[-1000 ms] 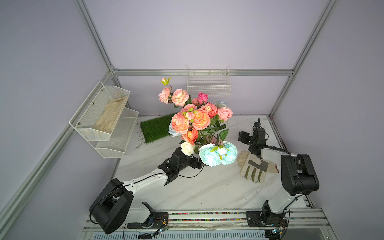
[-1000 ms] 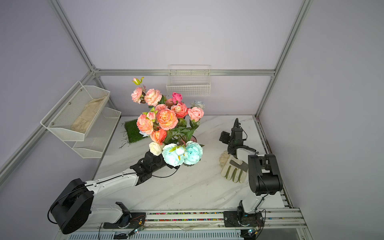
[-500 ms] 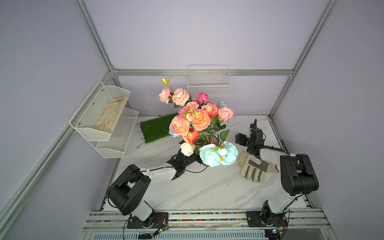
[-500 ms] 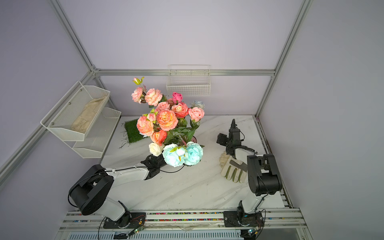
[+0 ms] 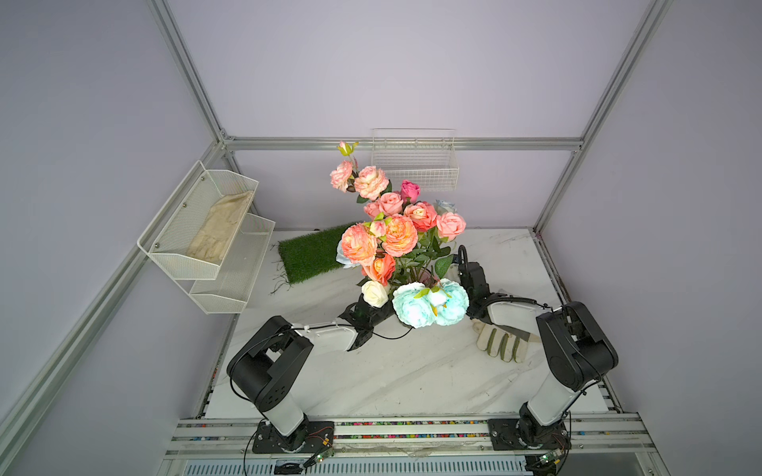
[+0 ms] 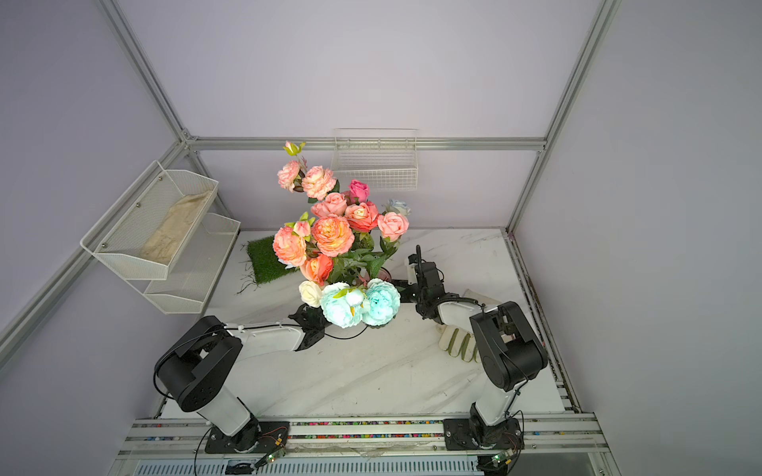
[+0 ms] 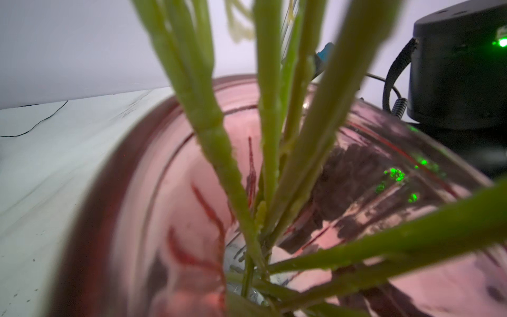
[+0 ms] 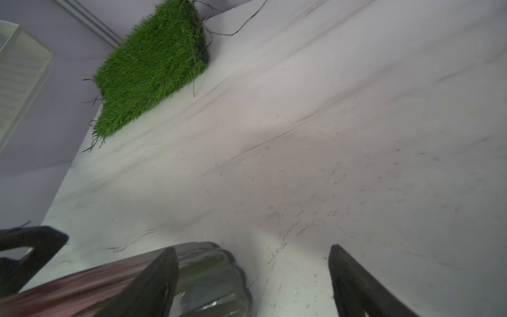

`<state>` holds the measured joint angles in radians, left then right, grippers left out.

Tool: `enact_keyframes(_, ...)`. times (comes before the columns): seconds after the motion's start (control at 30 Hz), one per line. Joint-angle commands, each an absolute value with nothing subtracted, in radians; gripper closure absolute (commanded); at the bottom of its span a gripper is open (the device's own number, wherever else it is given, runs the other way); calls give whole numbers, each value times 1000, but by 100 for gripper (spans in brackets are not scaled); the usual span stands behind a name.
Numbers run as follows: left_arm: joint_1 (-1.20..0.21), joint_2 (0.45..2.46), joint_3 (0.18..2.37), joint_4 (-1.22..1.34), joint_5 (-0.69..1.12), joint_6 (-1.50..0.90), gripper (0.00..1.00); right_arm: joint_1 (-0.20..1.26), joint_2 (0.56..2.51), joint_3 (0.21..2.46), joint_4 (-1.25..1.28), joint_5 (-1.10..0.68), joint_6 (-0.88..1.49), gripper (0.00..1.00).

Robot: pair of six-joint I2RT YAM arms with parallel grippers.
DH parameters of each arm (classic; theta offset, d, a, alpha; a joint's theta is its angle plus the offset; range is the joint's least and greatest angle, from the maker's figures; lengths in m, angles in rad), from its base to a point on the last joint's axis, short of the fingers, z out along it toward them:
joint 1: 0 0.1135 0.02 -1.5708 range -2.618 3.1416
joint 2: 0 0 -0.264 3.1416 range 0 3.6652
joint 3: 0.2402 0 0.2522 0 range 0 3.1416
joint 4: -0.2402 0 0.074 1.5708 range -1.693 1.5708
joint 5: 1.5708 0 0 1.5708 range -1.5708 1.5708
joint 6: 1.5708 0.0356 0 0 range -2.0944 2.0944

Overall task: Pick out pink flowers from the vase
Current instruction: Pick up the vase from the center of the board.

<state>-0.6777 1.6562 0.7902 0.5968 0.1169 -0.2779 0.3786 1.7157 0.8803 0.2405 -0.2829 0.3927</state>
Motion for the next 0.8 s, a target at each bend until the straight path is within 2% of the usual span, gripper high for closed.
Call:
enact_keyframes(0.0, -686, 1675, 868, 649, 130, -293, 2, 408, 1717, 853, 309, -337, 435, 13)
enact_keyframes(0.27, -690, 1706, 882, 667, 109, -316, 3, 460, 1708, 825, 301, -320, 422, 13)
enact_keyframes(0.53, -692, 1718, 859, 689, 92, -328, 21, 476, 1709, 839, 278, -308, 412, 13)
enact_keyframes(0.77, -691, 1721, 819, 707, 77, -325, 30, 492, 1689, 864, 232, -268, 374, 13)
